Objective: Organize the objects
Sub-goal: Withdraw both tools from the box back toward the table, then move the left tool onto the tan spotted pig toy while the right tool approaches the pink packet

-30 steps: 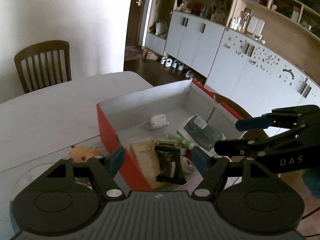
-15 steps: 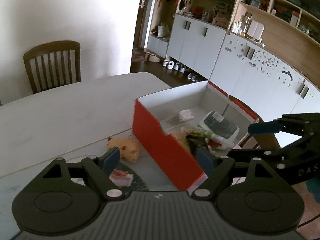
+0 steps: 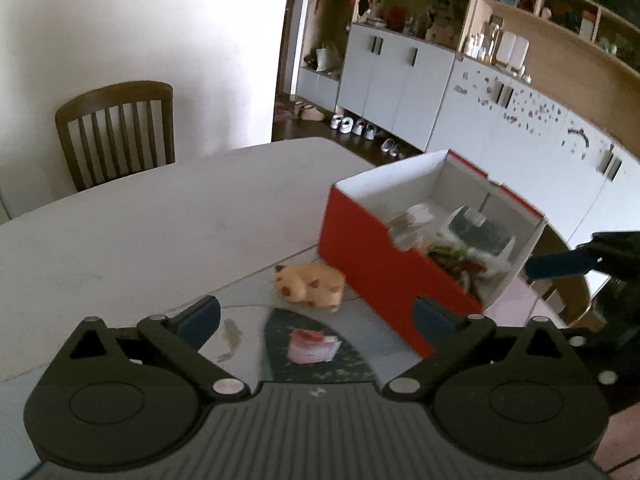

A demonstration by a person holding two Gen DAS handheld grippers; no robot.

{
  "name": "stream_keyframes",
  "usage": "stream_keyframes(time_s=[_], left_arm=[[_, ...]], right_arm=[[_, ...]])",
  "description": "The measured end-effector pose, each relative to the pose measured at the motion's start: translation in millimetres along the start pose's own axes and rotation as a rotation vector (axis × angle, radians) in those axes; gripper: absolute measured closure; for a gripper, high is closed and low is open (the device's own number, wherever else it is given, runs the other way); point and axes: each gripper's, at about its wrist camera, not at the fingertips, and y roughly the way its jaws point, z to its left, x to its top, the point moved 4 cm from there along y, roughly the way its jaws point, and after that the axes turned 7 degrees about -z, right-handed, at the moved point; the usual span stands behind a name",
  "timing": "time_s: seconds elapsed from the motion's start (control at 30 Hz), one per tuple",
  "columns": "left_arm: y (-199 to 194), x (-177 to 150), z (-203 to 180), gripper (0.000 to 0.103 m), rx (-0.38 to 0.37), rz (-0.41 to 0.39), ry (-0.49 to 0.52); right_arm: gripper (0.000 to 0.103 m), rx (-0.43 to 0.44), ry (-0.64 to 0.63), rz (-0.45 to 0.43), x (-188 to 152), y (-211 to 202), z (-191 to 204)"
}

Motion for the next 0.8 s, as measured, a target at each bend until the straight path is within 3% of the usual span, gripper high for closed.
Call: stream_keyframes(time_s=[0.37, 0.53, 0.8], left_arm=[[40.5, -36.6, 33.2, 0.0, 0.029, 0.069, 0.046], [57.0, -31.6, 43.3, 0.0, 0.016, 0.071, 0.054], [88.4, -10.2, 41.0, 0.0, -0.031, 0.063, 0.084]], right_arm=[[0.009, -0.005, 0.023, 0.037, -10.0, 27.4, 19.0], [0.009, -0.012, -0.01, 0.012, -11.7, 34.4, 31.2], [0.009, -0.004, -0.026, 0.067, -28.0, 66.9, 41.6]])
